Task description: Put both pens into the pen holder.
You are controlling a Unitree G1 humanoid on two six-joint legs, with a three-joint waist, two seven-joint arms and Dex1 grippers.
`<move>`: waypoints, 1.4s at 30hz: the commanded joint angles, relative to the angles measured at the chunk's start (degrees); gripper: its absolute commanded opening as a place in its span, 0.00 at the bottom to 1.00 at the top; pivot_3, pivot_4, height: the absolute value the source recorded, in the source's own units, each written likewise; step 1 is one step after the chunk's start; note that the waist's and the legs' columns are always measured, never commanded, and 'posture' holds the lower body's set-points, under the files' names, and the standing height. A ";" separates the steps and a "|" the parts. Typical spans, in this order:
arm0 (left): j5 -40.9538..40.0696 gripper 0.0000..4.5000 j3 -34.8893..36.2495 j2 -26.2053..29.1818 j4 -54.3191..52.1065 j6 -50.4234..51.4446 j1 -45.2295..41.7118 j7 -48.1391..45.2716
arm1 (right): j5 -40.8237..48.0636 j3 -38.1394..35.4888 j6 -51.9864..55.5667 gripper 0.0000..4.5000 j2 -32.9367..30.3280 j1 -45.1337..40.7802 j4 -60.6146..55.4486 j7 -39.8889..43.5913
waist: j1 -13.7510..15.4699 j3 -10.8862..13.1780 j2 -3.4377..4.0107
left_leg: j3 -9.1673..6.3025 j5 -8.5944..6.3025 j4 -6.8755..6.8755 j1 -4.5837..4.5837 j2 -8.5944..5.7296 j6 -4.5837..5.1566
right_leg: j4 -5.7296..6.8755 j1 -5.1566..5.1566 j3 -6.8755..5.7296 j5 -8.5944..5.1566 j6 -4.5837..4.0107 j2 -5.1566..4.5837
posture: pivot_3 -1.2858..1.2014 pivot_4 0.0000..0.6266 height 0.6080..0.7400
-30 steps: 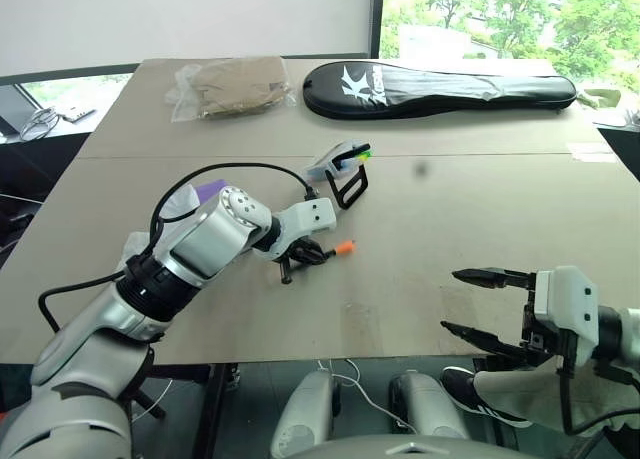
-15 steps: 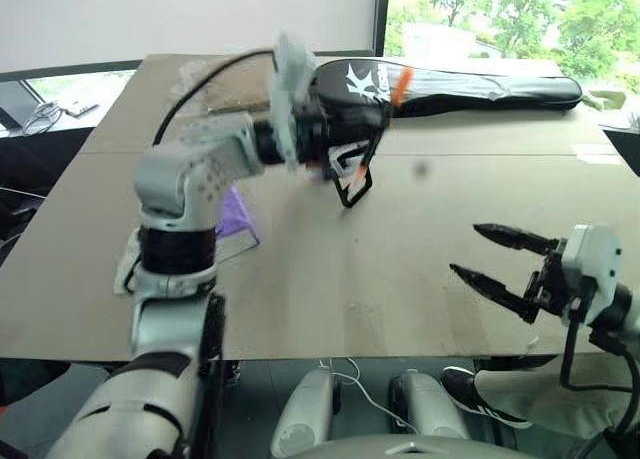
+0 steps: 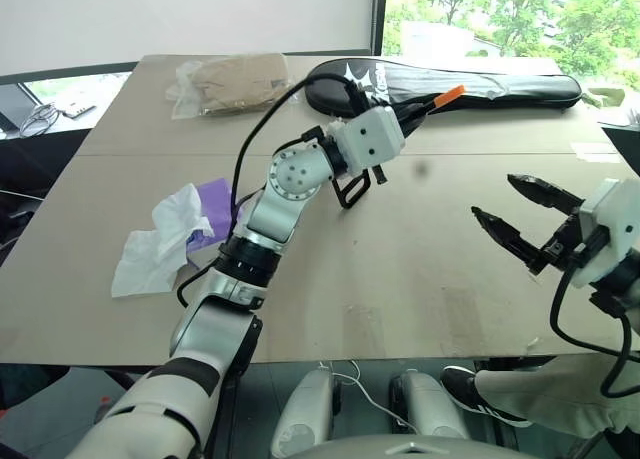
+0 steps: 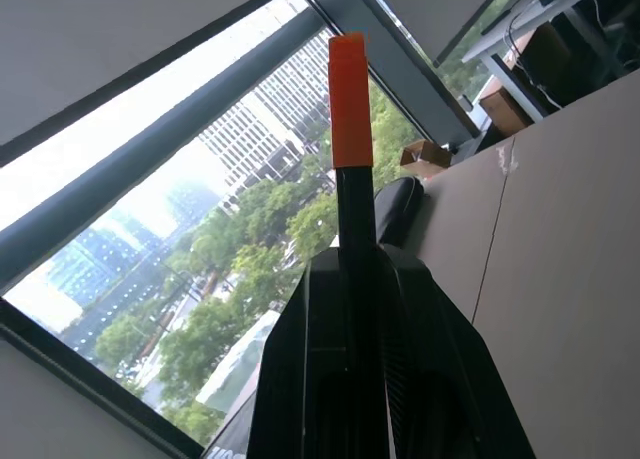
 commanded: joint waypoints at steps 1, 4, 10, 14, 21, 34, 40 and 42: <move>0.84 0.01 1.34 0.72 -0.59 -3.15 0.41 1.82 | 1.43 -3.08 0.35 0.74 -1.22 -0.45 -1.60 0.06 | -0.05 0.00 0.00 | 0.00 0.00 0.00 0.01 0.01 0.00 | 0.01 0.00 -0.03 0.00 0.00 0.04 | 0.52 0.24 1.00; 0.77 0.01 1.60 0.86 -0.09 -3.59 0.62 2.13 | 1.63 -3.03 0.59 0.74 -1.60 -0.72 -1.45 0.03 | -0.03 0.00 0.01 | 0.00 0.00 0.00 0.03 0.02 0.00 | 0.04 0.00 -0.08 0.00 0.00 0.11 | 0.52 0.24 1.00; 0.32 0.01 3.13 2.06 0.33 -2.87 2.38 3.19 | 1.60 -2.82 0.33 0.74 -1.81 -0.46 -1.27 0.38 | -0.11 0.00 0.01 | 0.03 0.00 0.05 0.02 0.01 0.01 | 0.05 0.00 -0.16 0.01 0.01 0.13 | 0.52 0.24 1.00; 0.82 0.01 3.66 3.03 1.69 -3.42 3.64 3.42 | 1.40 -2.58 0.20 0.74 -1.76 -0.32 -1.31 0.63 | -0.03 -0.01 0.01 | -0.01 0.00 0.05 0.03 0.02 0.01 | 0.08 0.00 -0.19 0.01 0.01 0.14 | 0.52 0.24 1.00; 0.03 0.01 3.57 3.93 1.87 -3.95 5.16 2.61 | 1.19 -2.53 0.13 0.74 -1.97 -0.16 -0.94 1.31 | -0.10 -0.01 0.01 | 0.02 -0.01 0.07 0.03 0.01 0.01 | 0.07 0.01 -0.18 0.01 0.02 0.14 | 0.52 0.24 1.00; -14.40 0.65 8.63 3.26 -9.61 1.62 10.36 -2.17 | 0.11 -1.08 -0.02 0.74 -1.85 -0.42 -0.39 1.96 | -0.06 0.00 0.01 | -0.01 -0.01 0.07 0.02 0.04 0.01 | 0.07 0.00 -0.18 0.01 0.01 0.07 | 0.52 0.24 1.00; -38.11 0.65 13.89 8.03 -31.28 33.24 21.75 -6.01 | -3.94 0.83 -0.79 0.74 -2.27 1.17 2.30 3.24 | -0.62 -0.03 0.06 | 0.00 -0.01 0.06 0.05 0.09 0.01 | 0.07 0.01 -0.08 0.01 0.00 -0.08 | 0.52 0.24 1.00; -41.31 0.65 15.97 11.71 -36.00 39.23 26.97 -6.27 | -4.68 1.20 -1.33 0.74 -2.02 2.01 3.25 4.22 | -0.75 -0.02 0.09 | -0.04 -0.01 0.06 0.08 0.12 0.01 | 0.09 0.01 -0.04 0.00 -0.02 -0.05 | 0.52 0.24 1.00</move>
